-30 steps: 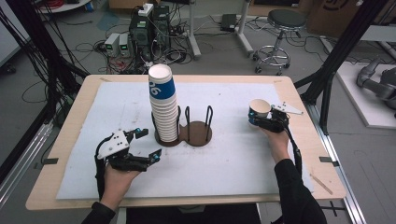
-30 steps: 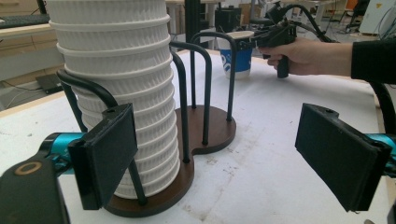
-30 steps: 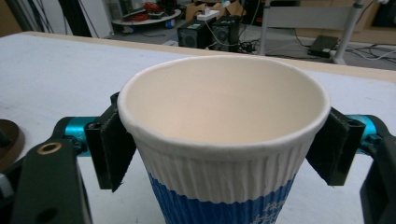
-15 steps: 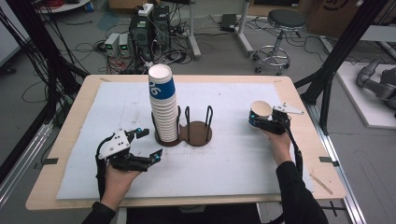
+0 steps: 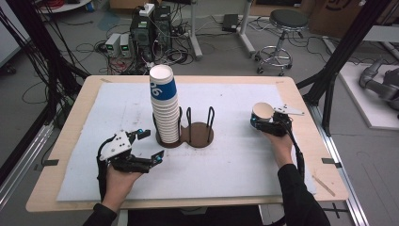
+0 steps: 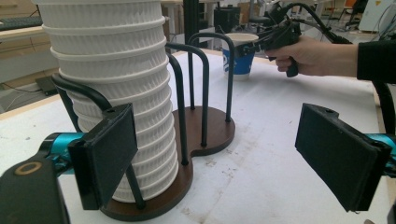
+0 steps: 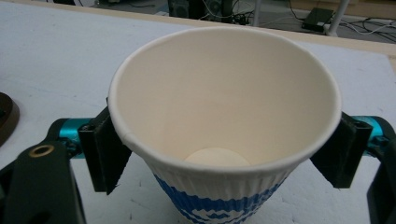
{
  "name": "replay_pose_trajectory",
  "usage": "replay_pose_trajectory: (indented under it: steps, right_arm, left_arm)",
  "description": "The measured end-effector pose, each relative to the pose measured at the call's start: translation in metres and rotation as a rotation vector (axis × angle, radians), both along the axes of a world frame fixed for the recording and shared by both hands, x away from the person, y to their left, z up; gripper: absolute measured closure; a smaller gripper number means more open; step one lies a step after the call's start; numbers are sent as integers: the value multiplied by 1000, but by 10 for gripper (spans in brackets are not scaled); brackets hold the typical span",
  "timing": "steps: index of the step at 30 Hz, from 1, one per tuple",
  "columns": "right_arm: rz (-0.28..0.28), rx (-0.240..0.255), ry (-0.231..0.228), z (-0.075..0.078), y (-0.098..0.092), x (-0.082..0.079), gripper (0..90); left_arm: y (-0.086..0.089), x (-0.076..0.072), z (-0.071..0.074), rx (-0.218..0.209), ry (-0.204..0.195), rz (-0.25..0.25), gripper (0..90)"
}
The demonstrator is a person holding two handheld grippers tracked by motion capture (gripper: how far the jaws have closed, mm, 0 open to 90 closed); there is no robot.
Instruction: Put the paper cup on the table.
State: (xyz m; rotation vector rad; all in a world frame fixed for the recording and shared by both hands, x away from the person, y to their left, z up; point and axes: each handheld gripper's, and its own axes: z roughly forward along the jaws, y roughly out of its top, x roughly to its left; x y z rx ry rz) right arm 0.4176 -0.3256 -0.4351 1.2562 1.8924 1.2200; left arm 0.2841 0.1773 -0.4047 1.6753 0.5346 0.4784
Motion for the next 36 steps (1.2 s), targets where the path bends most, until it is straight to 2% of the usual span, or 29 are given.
replay_pose_trajectory:
  steps: [5,9,21,36]
  right_arm:
    - [-5,-17,-4,0,1,0,163]
    - [2,-14,12,-1,2,0,147]
    - [-19,-47,35,2,2,-3,138]
    - [-14,-78,63,8,-1,-20,138]
  left_arm:
    - [0,0,0,1,3,-3,128]
    - [-1,0,0,4,3,-5,128]
    - [-2,1,0,4,2,-9,128]
    - [-3,1,0,4,3,-14,128]
